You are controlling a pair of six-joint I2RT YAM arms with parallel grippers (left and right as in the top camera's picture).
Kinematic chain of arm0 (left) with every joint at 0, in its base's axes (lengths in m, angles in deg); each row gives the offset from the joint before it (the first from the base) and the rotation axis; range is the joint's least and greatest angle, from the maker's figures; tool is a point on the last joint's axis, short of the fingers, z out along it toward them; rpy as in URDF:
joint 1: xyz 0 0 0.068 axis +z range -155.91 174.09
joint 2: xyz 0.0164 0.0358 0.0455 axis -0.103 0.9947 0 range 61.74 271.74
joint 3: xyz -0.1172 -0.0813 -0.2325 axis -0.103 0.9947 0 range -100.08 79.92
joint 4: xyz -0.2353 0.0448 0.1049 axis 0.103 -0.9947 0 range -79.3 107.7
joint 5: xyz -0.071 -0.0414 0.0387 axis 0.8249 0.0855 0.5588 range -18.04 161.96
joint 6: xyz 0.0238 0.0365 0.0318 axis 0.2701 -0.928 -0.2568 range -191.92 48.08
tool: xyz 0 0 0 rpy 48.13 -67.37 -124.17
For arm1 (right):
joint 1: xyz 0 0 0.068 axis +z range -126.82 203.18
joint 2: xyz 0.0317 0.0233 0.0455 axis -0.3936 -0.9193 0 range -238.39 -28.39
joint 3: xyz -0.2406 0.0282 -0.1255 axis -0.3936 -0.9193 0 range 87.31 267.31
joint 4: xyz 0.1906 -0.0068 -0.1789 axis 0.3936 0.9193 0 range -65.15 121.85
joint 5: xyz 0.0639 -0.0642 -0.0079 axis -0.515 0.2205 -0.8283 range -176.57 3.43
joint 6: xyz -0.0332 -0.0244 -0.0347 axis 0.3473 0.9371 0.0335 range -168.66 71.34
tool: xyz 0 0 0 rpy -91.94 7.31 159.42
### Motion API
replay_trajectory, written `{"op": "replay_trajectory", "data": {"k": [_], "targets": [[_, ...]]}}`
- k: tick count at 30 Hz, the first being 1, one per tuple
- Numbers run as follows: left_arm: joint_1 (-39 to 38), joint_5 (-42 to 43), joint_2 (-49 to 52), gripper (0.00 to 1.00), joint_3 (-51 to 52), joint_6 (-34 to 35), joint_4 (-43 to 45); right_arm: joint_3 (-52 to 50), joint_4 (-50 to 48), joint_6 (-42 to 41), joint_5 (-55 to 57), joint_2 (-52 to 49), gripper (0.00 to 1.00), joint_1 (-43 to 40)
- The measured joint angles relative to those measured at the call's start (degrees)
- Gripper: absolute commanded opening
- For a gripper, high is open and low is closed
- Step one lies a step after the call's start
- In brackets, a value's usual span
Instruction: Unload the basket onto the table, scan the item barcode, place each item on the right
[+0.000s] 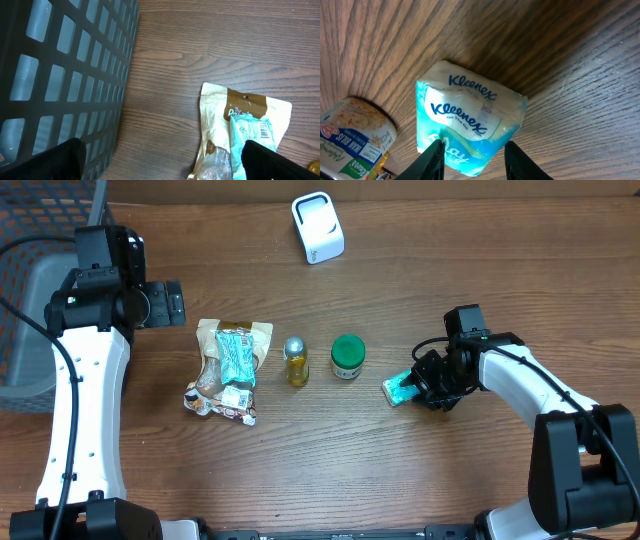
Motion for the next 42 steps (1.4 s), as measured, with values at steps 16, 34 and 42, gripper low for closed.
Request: {"op": "replay_trajectory", "data": {"k": [16,34,42], "targets": [[0.0,0.0,0.0,1.0,0.0,0.0,-0.02,0.0,-1.51,-1.38,0.37,0.0,0.4,0.0],[0.0,0.0,0.0,1.0,0.0,0.0,0.0,0.0,-1.55,-1.38,0.37,0.0,0.41,0.0],[0.0,0.0,0.0,0.99,0.0,0.0,0.0,0.0,-1.77,-1.4,0.37,0.0,0.41,0.0]]}}
